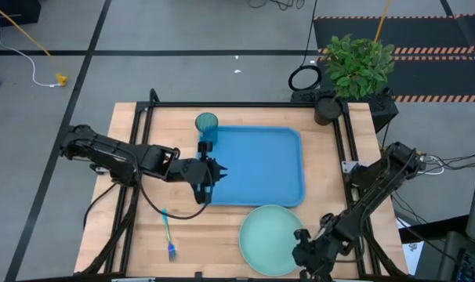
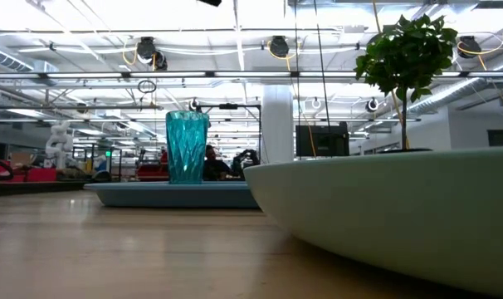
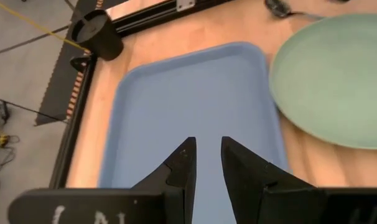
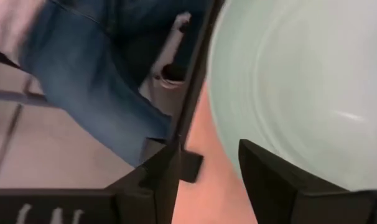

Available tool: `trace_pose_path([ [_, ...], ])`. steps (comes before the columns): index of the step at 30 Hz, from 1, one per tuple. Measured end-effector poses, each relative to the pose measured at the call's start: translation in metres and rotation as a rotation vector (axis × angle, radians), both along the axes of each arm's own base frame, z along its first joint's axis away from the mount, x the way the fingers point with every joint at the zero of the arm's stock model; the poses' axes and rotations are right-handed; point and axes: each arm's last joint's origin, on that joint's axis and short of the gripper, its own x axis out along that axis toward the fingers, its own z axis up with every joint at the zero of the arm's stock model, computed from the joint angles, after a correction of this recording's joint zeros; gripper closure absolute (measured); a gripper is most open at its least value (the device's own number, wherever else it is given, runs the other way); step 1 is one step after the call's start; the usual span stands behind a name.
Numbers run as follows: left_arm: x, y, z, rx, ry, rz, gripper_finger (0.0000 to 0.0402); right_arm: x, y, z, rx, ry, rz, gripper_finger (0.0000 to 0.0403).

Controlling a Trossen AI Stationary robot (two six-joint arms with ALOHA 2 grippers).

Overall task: Pick and place plate/cup/fork/spoon on tray
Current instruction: Put the light blue plate on the blue serving tray

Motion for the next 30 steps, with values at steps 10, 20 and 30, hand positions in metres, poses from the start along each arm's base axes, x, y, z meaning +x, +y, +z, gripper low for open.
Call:
trace_pose_path([
  [10, -0.008, -0.025, 0.0, -0.048, -0.007, -0.05, 0.0323, 0.008, 0.012, -0.023, -0.033, -0.048, 0.062, 0.025],
  [20, -0.016, -0.047, 0.0, -0.048, -0.006, -0.127, 0.0323, 0.005, 0.018, -0.037, -0.099, -0.063, 0.114, 0.0295],
  [30, -0.013, -0.048, 0.003, -0.047, -0.046, -0.142, 0.0323, 0.006, 0.018, -0.036, -0.137, -0.125, 0.192, 0.0394],
])
